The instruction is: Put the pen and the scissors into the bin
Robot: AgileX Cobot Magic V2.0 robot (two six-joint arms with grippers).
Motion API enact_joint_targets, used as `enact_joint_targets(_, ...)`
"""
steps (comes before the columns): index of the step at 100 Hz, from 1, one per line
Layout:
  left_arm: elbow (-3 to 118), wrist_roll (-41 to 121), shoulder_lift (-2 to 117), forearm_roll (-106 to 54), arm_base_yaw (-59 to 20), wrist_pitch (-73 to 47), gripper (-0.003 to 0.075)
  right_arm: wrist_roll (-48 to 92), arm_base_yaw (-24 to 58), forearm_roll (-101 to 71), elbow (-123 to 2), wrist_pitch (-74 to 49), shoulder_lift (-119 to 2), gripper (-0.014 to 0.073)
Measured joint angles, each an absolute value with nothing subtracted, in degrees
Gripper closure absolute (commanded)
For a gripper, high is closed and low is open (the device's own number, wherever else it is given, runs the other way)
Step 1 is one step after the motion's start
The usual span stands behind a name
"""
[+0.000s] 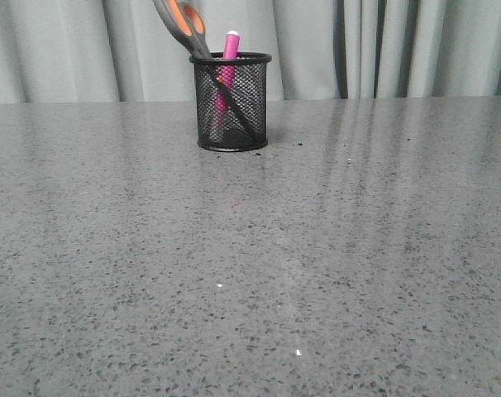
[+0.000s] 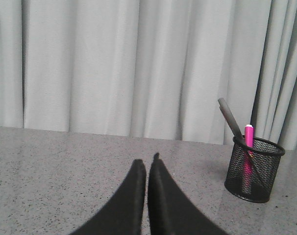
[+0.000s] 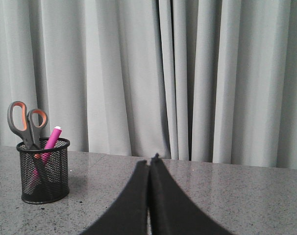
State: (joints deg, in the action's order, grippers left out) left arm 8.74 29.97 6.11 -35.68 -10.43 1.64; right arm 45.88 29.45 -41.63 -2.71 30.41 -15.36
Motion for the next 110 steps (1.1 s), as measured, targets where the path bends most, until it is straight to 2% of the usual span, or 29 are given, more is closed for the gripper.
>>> enact_joint_targets(41,8.6,30.0,6.1,-34.8,-10.4,1.5,0.0739,45.9,29.5,-41.7,-2.7,30.4,-15.4,0.0669)
enact_joint_targets(54,8.4,25.0,6.0,-25.6,-9.0,1.3,0.0739,45.9,29.5,-41.7,-2.7,30.4,-15.4,0.0669)
enact_joint_targets(80,6.7,6.0,4.3,-4.5,1.0,-2.2,0.0739,45.9,29.5,-41.8,-2.7,30.4,-15.4,0.0669)
enact_joint_targets(110,-0.1,1.7,-0.2,1.0,1.8,-3.7,0.0739,45.9,29.5,-41.8,-2.7,30.4,-15.4,0.0669)
